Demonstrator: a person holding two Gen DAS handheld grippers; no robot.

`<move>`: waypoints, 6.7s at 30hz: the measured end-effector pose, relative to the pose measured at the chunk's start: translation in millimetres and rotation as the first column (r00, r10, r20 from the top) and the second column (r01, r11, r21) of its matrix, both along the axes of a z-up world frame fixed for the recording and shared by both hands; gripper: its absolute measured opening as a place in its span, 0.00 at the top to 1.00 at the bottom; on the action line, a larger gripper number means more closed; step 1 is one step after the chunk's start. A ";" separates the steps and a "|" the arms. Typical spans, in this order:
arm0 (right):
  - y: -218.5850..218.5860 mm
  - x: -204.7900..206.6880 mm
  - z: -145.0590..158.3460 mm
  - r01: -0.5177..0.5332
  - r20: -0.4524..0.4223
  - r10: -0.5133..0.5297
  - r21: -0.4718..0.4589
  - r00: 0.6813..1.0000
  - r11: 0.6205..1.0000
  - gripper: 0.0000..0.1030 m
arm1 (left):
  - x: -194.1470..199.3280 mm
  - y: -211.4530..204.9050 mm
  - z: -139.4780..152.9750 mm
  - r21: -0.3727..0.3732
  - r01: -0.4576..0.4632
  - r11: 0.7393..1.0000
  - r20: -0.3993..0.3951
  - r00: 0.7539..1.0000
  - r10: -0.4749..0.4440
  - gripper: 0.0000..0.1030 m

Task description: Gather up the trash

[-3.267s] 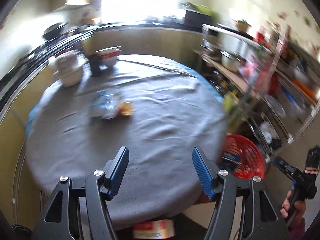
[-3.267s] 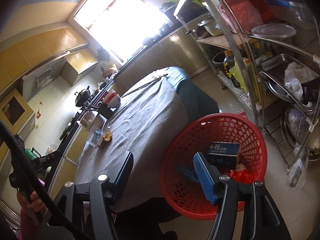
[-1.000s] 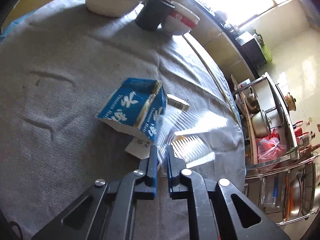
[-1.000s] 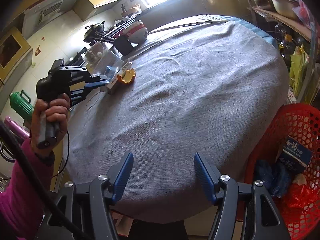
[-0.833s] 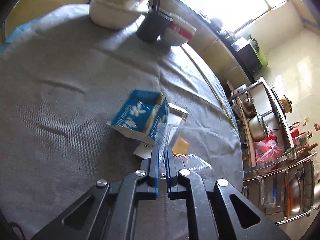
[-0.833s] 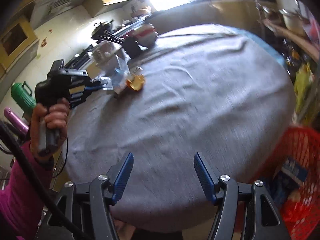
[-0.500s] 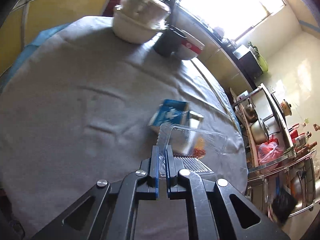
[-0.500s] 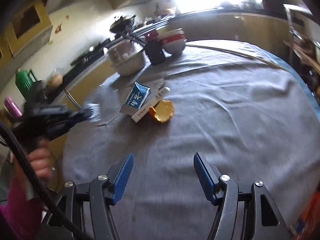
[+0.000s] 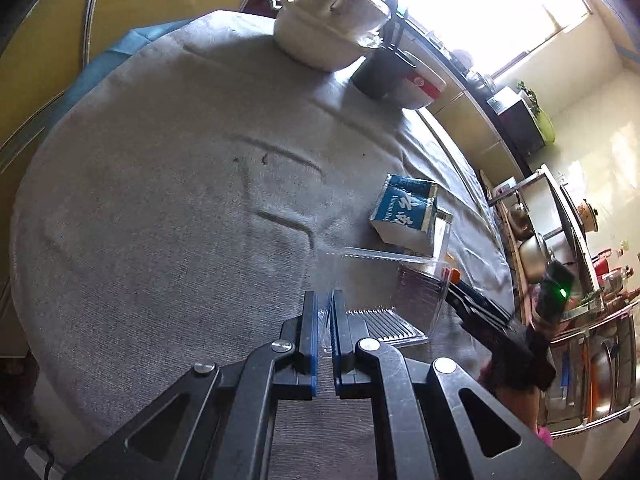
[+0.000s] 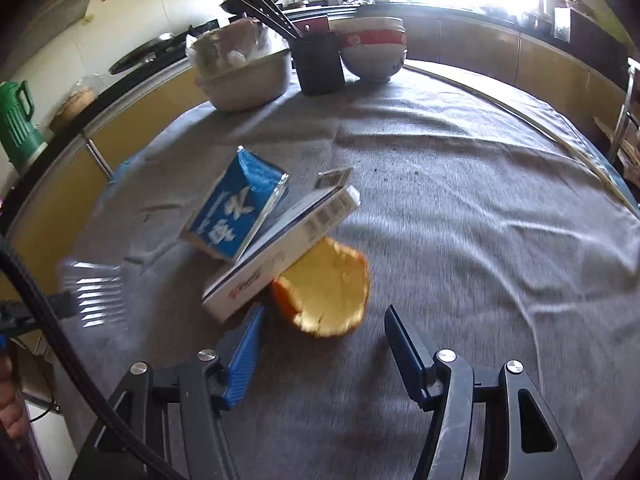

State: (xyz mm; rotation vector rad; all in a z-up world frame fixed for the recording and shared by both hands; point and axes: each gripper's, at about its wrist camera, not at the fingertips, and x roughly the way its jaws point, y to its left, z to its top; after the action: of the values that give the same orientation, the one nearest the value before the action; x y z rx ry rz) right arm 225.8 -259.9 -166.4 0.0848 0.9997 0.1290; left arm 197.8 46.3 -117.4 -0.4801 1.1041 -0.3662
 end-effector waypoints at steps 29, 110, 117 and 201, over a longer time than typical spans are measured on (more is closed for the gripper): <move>6.1 -143.2 17.1 0.057 0.028 -0.060 0.108 0.998 0.992 0.65 | -54.5 -40.1 -3.5 0.168 0.077 0.983 0.001 0.997 -0.078 0.95; -12.9 -160.5 -1.1 0.113 -0.006 -0.117 0.323 0.993 0.940 0.58 | -62.9 -51.6 40.1 0.602 0.254 0.757 0.190 0.875 -0.445 0.26; -2.0 -158.2 2.6 0.085 -0.005 -0.088 0.309 0.996 0.947 0.38 | -58.1 -58.5 48.6 0.664 0.253 0.704 0.203 0.845 -0.495 0.26; 9.3 -153.2 3.2 0.088 0.018 -0.093 0.193 0.996 0.977 0.61 | -65.4 -56.2 15.9 0.426 0.636 0.644 0.219 0.618 -0.755 0.25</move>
State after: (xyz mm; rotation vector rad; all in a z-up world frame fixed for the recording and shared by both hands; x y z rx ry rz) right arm 72.6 -250.6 -163.3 0.3039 0.9534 0.1428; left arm 132.3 -10.0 -101.6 0.3503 0.8987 -0.9325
